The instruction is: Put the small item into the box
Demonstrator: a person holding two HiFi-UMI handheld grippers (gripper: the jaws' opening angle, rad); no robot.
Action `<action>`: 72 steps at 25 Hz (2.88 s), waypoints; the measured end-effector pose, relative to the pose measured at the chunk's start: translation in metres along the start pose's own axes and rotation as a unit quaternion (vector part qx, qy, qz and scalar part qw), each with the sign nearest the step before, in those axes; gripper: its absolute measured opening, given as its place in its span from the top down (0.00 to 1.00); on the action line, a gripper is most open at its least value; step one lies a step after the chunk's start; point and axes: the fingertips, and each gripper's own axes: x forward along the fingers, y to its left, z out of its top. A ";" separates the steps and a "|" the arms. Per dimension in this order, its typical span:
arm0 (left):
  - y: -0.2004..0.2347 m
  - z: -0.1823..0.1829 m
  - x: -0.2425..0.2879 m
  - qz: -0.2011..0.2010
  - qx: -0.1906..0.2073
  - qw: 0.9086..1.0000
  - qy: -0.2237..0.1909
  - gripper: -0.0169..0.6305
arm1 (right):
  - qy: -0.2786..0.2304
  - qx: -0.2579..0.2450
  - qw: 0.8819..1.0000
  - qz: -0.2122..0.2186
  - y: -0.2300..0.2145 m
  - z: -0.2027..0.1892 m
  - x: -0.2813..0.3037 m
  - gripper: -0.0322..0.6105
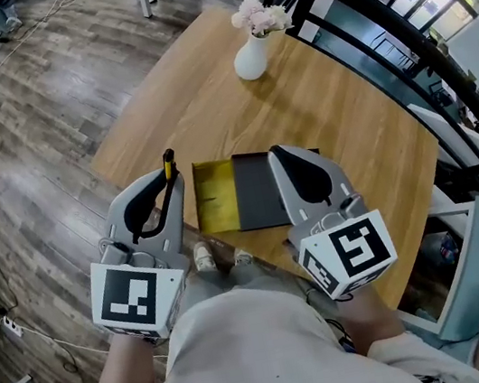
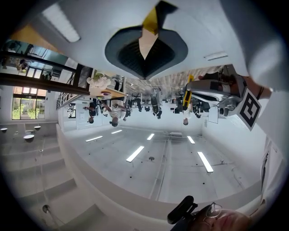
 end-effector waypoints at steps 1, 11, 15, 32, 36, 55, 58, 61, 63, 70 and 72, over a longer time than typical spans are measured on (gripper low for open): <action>-0.001 -0.004 0.003 -0.001 -0.002 1.000 0.007 0.94 | 0.003 0.002 1.000 0.001 -0.001 -0.002 0.001 0.95; -0.015 -0.047 0.045 -0.027 -0.014 0.998 0.047 0.94 | 0.023 0.025 0.999 0.010 -0.016 -0.030 0.019 0.95; -0.023 -0.071 0.061 -0.032 -0.011 0.997 0.072 0.94 | 0.035 0.032 0.999 0.010 -0.023 -0.050 0.023 0.95; -0.045 -0.230 0.137 -0.062 -0.119 0.967 0.215 0.94 | 0.100 0.061 0.993 0.011 -0.054 -0.143 0.061 0.95; -0.043 -0.258 0.152 -0.054 -0.122 0.961 0.244 0.94 | 0.114 0.062 0.991 0.014 -0.061 -0.159 0.072 0.95; -0.052 -0.328 0.189 -0.053 -0.142 0.925 0.349 0.94 | 0.154 0.073 0.985 0.017 -0.084 -0.206 0.106 0.95; -0.057 -0.337 0.189 -0.053 -0.164 0.916 0.364 0.94 | 0.155 0.079 0.985 0.017 -0.087 -0.205 0.109 0.95; -0.063 -0.345 0.192 -0.051 -0.169 0.909 0.377 0.94 | 0.157 0.081 0.984 0.021 -0.088 -0.208 0.113 0.95; -0.066 -0.349 0.194 -0.052 -0.169 0.907 0.383 0.94 | 0.159 0.082 0.984 0.025 -0.088 -0.210 0.115 0.95; -0.065 -0.356 0.205 -0.048 -0.171 0.899 0.401 0.93 | 0.170 0.085 0.981 0.035 -0.091 -0.219 0.116 0.95; -0.065 -0.359 0.205 -0.051 -0.164 0.897 0.408 0.93 | 0.173 0.086 0.981 0.036 -0.092 -0.222 0.117 0.95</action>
